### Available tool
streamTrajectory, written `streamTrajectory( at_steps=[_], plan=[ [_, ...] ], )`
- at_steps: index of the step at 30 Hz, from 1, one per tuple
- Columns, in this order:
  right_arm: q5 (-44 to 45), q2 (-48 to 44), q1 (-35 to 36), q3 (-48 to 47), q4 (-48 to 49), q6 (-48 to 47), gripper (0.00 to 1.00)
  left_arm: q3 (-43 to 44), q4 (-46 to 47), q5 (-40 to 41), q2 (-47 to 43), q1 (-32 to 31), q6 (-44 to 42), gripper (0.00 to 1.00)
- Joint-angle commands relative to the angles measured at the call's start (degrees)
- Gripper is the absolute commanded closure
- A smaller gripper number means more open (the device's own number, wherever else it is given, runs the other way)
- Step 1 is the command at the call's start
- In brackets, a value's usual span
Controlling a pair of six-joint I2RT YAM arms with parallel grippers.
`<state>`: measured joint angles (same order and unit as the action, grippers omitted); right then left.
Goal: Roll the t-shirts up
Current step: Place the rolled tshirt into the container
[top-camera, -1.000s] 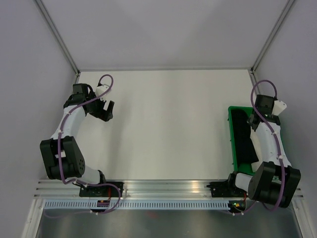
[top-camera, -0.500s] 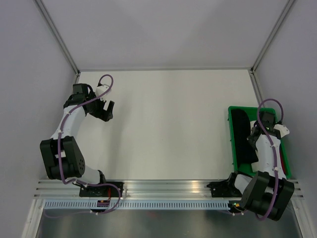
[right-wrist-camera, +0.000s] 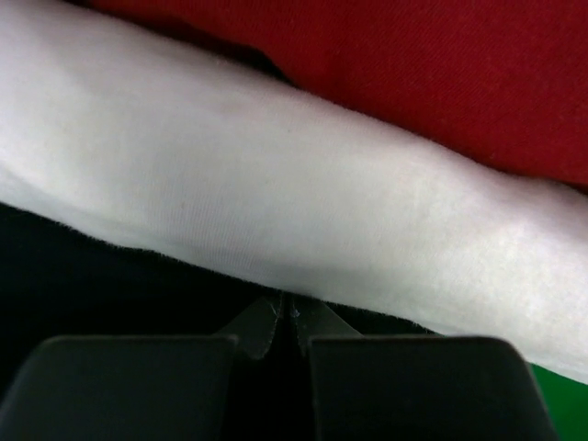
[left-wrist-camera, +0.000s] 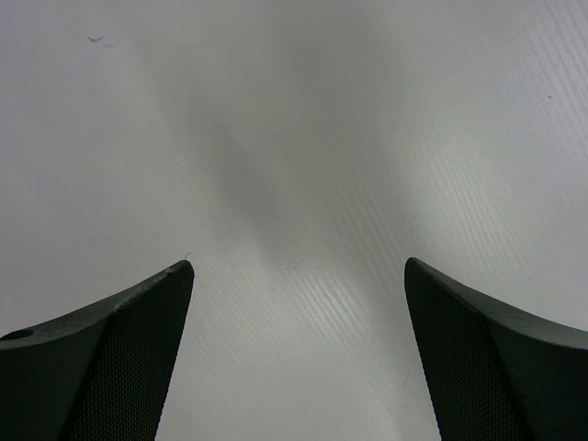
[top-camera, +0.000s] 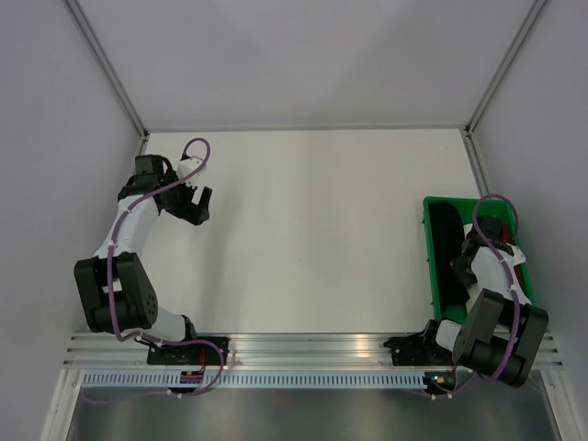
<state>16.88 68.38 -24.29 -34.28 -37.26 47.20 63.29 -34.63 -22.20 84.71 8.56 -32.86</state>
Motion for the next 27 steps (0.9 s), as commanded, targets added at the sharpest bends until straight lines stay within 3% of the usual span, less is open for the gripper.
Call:
streamTrajectory(
  at_steps=[1, 5, 8, 11, 14, 15, 18, 27],
  plan=[
    [-0.45, 1.40, -0.67, 1.24, 2.10, 0.97, 0.99, 1.75, -0.61, -1.27, -1.30, 0.23, -0.98, 0.00],
    [3.49, -1.65, -0.67, -3.31, 0.43, -3.24, 0.99, 2.02, -1.05, -1.36, -1.30, 0.32, -0.80, 0.00],
    [2.02, -6.22, -0.49, -7.97, 2.09, -9.92, 0.90, 2.54, -1.66, -1.53, -1.56, 0.23, -0.80, 0.00],
    [-0.27, -6.51, 1.09, -14.57, 2.10, -18.44, 0.66, 3.07, -1.93, -1.45, -1.91, 0.23, -0.62, 0.00],
    [-1.67, -2.39, 4.25, -21.16, 0.87, -25.39, 0.32, 3.16, -2.11, -1.71, -2.00, 0.23, -0.54, 0.00],
    [-2.38, -0.98, 5.12, -22.31, 0.87, -26.80, 0.25, 3.16, -2.11, -1.62, -1.91, 0.23, -0.54, 0.00],
    [-4.66, 5.69, 8.03, -26.18, 1.13, -32.07, 0.18, 3.07, -2.11, -1.80, -1.74, 0.23, -0.62, 0.00],
    [-10.29, 17.40, 9.97, -28.82, 7.72, -38.14, 0.17, 2.89, -2.11, -1.53, -0.25, 0.23, -0.89, 0.00]
  ],
)
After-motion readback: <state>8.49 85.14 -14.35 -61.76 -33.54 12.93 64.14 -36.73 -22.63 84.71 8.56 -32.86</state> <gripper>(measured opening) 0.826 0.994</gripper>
